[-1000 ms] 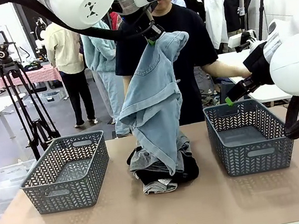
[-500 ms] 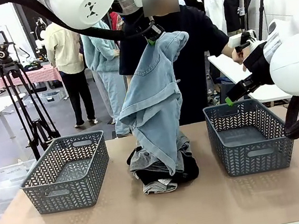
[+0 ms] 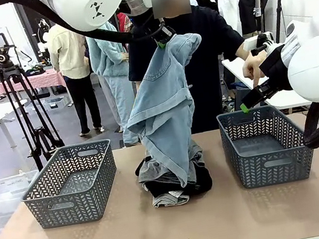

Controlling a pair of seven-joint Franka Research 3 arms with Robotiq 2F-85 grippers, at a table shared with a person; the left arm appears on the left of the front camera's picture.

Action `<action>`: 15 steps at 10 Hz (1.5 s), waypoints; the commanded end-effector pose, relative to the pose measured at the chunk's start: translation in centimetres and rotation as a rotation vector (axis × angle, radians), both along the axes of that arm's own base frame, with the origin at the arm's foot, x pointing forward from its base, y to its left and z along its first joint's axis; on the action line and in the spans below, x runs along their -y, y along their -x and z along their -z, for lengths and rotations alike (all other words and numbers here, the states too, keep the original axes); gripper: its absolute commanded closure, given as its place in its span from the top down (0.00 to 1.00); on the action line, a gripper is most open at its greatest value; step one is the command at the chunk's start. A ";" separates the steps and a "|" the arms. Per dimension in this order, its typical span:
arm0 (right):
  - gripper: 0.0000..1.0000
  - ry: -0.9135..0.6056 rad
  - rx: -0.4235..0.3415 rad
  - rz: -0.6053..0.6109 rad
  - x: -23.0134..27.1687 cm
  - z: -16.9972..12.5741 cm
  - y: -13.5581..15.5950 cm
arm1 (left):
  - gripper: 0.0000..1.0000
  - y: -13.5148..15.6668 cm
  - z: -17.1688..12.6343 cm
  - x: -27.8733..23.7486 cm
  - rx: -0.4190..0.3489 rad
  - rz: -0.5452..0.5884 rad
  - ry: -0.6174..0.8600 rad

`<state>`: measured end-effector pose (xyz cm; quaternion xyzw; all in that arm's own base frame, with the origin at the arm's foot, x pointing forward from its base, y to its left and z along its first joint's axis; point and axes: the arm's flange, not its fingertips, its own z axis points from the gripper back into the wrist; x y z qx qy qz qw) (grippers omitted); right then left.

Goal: Sort the tops and bottoms.
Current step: Sort the clothes according to human instructions.

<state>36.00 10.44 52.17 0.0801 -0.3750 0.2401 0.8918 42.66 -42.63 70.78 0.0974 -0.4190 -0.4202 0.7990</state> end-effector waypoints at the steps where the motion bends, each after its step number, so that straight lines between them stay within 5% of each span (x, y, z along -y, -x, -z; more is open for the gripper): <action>1: 1.00 -0.007 0.005 -0.003 0.0 0.1 -0.1 | 0.00 0.2 -0.7 -0.4 0.010 -0.001 0.003; 3: 1.00 0.000 0.000 0.000 0.0 0.0 0.0 | 0.00 0.2 -0.7 -0.4 0.010 -0.001 0.003; 6: 1.00 0.076 0.041 0.003 2.0 -4.0 6.5 | 0.00 0.2 -0.7 -0.4 0.010 -0.001 0.003; 9: 1.00 0.128 0.003 0.097 4.8 -4.4 10.1 | 0.00 0.2 -0.7 -0.4 0.010 -0.001 0.003; 13: 1.00 0.023 -0.128 0.065 6.1 -1.5 7.5 | 0.00 -1.1 -0.6 1.1 -0.001 0.016 0.038; 14: 1.00 0.110 -0.076 0.090 6.2 -6.0 8.4 | 0.00 -1.8 -1.7 3.4 0.019 0.069 0.030; 15: 1.00 0.110 -0.076 0.090 6.2 -6.0 8.4 | 0.00 -2.3 -3.4 6.1 0.069 0.146 0.003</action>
